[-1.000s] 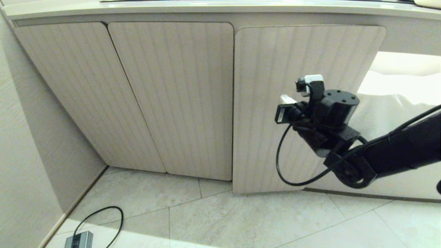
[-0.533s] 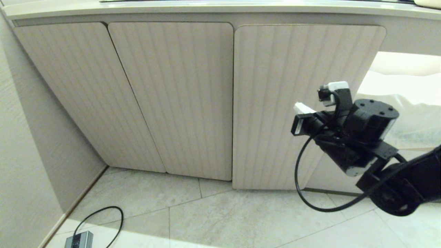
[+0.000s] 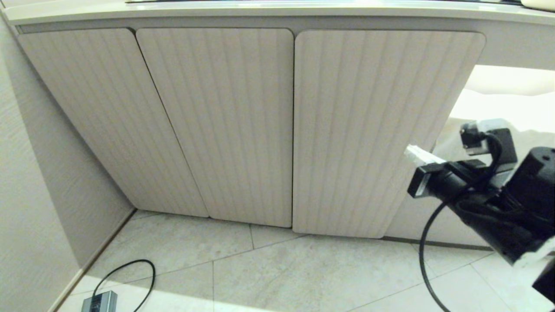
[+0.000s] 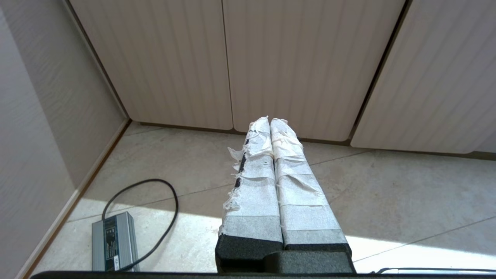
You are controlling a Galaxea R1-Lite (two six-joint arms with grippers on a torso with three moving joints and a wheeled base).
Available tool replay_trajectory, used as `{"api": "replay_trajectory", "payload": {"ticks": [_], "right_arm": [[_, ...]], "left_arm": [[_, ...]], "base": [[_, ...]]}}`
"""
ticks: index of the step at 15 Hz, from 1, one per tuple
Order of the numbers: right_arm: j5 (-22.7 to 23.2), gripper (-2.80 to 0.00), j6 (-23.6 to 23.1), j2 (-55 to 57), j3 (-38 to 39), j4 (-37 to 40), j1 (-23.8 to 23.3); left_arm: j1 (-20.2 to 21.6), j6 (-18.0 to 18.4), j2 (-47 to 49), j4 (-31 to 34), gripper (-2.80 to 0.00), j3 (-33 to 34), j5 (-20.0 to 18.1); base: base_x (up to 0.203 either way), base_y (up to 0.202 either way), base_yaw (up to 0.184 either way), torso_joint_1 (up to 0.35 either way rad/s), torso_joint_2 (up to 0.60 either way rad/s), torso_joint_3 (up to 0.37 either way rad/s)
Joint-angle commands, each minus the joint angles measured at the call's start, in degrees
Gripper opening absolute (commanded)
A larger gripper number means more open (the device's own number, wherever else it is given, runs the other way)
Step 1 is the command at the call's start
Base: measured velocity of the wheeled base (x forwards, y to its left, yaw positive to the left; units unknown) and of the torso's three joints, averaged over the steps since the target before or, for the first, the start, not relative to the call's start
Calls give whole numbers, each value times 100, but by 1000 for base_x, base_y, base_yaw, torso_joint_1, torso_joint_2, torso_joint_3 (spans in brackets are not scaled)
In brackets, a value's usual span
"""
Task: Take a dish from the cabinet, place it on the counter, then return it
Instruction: Close the cabinet door
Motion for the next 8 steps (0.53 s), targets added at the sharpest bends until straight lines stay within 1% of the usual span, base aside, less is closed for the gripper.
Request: {"api": "replay_trajectory", "payload": {"ticks": [1, 3, 8], "right_arm": [[-8, -280, 9, -682, 498, -32, -1], [-8, -280, 25, -1106, 1007, -69, -9], [-5, -280, 116, -2055, 1781, 39, -62]], "left_arm": [[0, -2, 0, 0, -280, 0, 0], [0, -2, 0, -1, -280, 2, 2], [0, -2, 0, -3, -280, -6, 2]], "base": [[0, 0, 0, 0, 0, 0], [0, 0, 0, 0, 0, 0], [0, 0, 0, 0, 0, 0]]}}
